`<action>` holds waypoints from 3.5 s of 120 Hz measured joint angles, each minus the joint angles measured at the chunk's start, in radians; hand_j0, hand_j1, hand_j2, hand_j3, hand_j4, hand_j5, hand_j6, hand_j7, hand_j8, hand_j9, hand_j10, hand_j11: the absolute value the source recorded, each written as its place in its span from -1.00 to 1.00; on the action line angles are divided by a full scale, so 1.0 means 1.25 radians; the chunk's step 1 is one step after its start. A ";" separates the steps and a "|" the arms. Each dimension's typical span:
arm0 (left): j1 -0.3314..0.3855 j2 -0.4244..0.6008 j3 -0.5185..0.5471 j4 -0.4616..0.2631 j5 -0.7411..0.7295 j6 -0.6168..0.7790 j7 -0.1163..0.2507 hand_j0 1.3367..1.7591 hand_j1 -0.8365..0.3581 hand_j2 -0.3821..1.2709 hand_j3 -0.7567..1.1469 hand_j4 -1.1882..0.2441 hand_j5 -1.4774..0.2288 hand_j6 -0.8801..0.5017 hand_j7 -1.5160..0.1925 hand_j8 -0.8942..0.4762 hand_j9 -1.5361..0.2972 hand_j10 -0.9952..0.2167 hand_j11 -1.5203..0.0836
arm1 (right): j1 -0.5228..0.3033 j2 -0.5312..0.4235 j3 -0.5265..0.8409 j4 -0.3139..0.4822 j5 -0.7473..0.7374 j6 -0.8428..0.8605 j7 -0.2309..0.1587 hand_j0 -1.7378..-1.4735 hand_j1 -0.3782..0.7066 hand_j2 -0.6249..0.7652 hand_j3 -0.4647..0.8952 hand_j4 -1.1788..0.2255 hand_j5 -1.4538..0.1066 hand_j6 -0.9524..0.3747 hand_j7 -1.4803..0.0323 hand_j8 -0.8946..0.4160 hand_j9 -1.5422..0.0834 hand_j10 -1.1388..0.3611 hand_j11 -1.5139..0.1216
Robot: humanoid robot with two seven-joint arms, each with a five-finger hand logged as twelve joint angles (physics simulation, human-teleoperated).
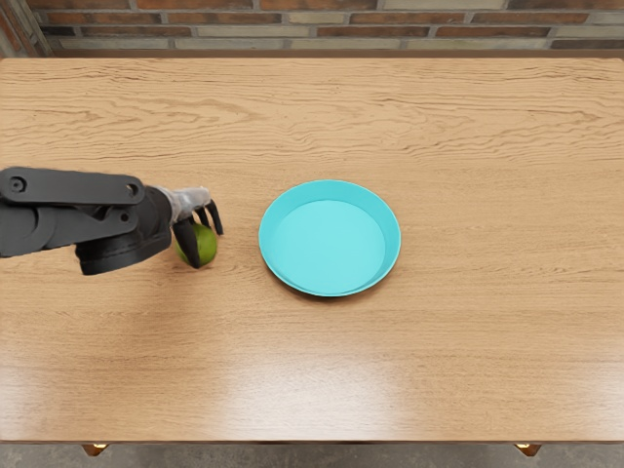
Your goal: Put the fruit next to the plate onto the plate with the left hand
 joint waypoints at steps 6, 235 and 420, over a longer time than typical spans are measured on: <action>0.005 -0.006 -0.001 0.005 0.006 -0.002 0.001 0.45 0.06 -0.42 -0.21 -0.19 -0.08 -0.47 -0.11 -0.24 -0.20 -0.26 -0.10 | 0.000 0.000 0.000 0.000 0.000 0.000 0.000 -0.40 -0.87 -0.11 -0.32 0.63 0.80 0.38 0.89 0.31 0.84 0.47 0.79; -0.214 -0.242 -0.036 -0.021 -0.039 -0.012 -0.001 0.52 0.14 -0.31 -0.20 0.06 0.05 -0.33 0.10 -0.22 0.05 -0.10 0.18 | 0.000 0.000 0.000 0.000 0.000 0.000 0.000 -0.40 -0.87 -0.11 -0.32 0.63 0.80 0.38 0.89 0.31 0.84 0.47 0.79; 0.243 0.361 -0.258 0.028 -0.085 -0.556 -0.852 0.52 0.50 -0.47 -0.20 0.31 0.36 -0.08 0.40 -0.06 0.33 0.24 0.50 | 0.000 0.000 0.000 0.000 0.000 0.000 0.000 -0.40 -0.87 -0.11 -0.32 0.63 0.80 0.38 0.89 0.31 0.84 0.47 0.79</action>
